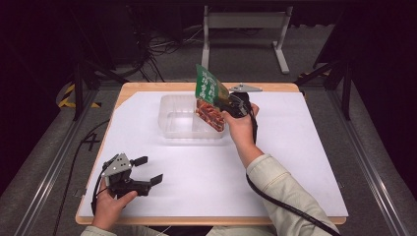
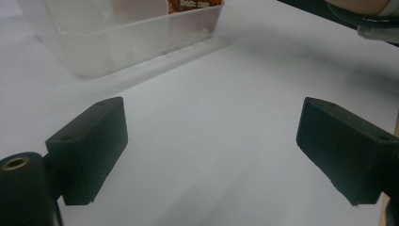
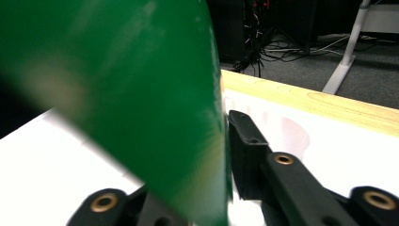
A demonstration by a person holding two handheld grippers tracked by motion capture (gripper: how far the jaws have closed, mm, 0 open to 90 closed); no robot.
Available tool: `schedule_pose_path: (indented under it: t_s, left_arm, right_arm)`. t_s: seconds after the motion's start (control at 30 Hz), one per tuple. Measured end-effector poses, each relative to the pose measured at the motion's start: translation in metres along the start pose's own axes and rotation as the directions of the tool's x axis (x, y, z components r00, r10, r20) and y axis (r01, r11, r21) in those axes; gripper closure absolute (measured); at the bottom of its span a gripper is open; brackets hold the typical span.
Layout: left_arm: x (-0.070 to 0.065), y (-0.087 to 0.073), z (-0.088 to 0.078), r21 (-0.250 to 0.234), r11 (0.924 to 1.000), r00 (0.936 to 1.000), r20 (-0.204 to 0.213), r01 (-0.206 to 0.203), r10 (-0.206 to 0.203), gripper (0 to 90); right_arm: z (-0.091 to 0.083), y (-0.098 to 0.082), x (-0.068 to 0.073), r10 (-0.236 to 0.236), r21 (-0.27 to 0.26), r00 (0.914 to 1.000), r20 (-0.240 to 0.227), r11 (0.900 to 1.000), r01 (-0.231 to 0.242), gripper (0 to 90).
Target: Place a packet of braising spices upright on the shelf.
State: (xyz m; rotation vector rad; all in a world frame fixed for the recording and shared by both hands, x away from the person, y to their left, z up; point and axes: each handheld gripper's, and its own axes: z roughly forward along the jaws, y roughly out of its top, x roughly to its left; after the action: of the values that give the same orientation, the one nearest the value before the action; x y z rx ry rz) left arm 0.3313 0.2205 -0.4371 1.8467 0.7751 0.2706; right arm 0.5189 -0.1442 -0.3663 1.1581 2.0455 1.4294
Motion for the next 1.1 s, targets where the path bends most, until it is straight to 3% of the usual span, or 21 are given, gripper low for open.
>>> schedule_pose_path:
  t_s: [0.17,0.43,0.67,0.87,1.1]
  left_arm:
    - [0.000,0.000,0.000,-0.001,1.0000,1.0000,0.001,-0.002,0.002,10.2]
    - [0.001,0.001,0.001,-0.001,1.0000,1.0000,0.004,-0.004,0.004,10.2]
    - [0.001,0.002,0.004,0.000,1.0000,0.9999,0.012,0.000,0.000,10.2]
    - [0.002,0.004,0.005,-0.007,1.0000,0.9998,0.018,-0.002,0.002,10.2]
    - [0.002,0.009,0.008,-0.027,0.9994,0.9994,0.027,-0.021,0.022,10.2]
  right_arm:
    - [-0.001,0.000,-0.001,0.010,-0.006,0.9999,-0.007,1.000,-0.010,58.3]
    - [-0.005,0.002,-0.003,-0.020,-0.014,0.9994,-0.027,1.000,0.020,37.7]
    - [-0.019,0.004,-0.005,-0.047,-0.044,0.9981,-0.040,0.998,0.045,33.2]
    - [-0.044,0.004,-0.010,-0.059,-0.083,0.9968,-0.054,0.995,0.054,32.6]
    - [-0.079,0.001,-0.015,-0.068,-0.121,0.9924,-0.102,0.991,0.055,31.9]
